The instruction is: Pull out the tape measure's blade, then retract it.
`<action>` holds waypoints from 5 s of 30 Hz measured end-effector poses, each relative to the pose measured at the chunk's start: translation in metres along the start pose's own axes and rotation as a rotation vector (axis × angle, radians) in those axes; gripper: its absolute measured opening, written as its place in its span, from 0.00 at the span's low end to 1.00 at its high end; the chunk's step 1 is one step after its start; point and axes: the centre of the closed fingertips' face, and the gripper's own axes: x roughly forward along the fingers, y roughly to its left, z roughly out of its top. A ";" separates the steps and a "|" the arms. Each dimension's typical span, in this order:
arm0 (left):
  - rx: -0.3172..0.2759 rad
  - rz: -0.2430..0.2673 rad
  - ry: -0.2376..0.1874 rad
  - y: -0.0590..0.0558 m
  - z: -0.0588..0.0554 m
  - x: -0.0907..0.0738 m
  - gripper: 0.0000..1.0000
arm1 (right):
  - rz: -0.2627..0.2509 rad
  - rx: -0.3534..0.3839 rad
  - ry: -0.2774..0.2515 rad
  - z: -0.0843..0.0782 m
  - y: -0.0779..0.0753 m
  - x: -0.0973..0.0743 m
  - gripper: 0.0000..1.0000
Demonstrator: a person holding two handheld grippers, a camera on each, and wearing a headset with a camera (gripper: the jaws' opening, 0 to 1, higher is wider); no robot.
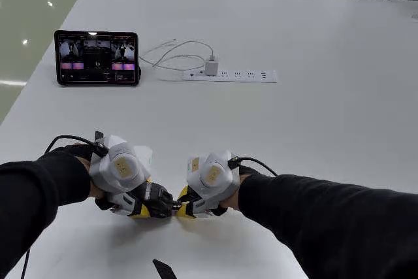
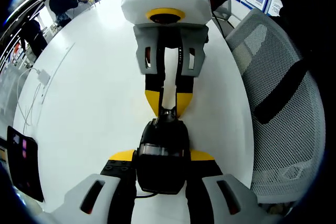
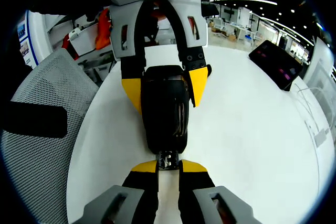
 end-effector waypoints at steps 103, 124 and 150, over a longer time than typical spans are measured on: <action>-0.033 0.013 -0.002 0.001 0.000 0.001 0.31 | -0.044 0.018 0.043 -0.026 -0.004 -0.020 0.10; -0.035 0.016 -0.002 0.001 0.000 0.001 0.31 | -0.050 0.024 0.049 -0.032 -0.005 -0.025 0.10; -0.036 0.018 -0.003 0.002 0.000 0.002 0.31 | -0.052 0.034 0.054 -0.038 -0.005 -0.030 0.10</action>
